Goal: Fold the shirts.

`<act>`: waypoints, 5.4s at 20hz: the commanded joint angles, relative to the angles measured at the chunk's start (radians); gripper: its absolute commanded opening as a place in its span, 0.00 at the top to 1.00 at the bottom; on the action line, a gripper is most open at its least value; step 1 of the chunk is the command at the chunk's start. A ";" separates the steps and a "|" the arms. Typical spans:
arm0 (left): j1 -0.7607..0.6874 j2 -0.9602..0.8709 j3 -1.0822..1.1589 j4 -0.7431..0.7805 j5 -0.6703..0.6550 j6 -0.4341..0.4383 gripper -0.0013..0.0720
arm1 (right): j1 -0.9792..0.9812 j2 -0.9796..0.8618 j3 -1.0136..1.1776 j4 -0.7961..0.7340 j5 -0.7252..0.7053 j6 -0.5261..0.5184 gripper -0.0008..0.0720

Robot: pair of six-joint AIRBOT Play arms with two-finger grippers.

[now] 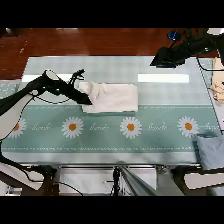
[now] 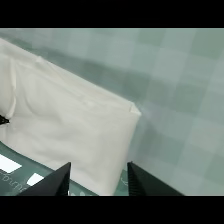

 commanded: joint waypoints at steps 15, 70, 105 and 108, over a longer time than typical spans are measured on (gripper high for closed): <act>0.050 -0.019 0.569 0.094 -0.307 -0.249 0.93 | 0.000 -0.064 -0.006 -0.046 0.096 0.000 0.34; 0.128 0.213 0.774 0.578 -0.373 -0.533 0.30 | 0.302 -0.057 -0.474 0.412 -0.634 0.022 0.96; -0.047 0.199 0.599 0.552 -0.446 -0.547 0.38 | -0.917 0.539 -0.075 -0.063 0.459 0.378 0.96; -0.005 0.199 0.599 0.552 -0.446 -0.540 0.38 | -0.917 0.543 -0.108 -0.122 0.460 0.376 0.96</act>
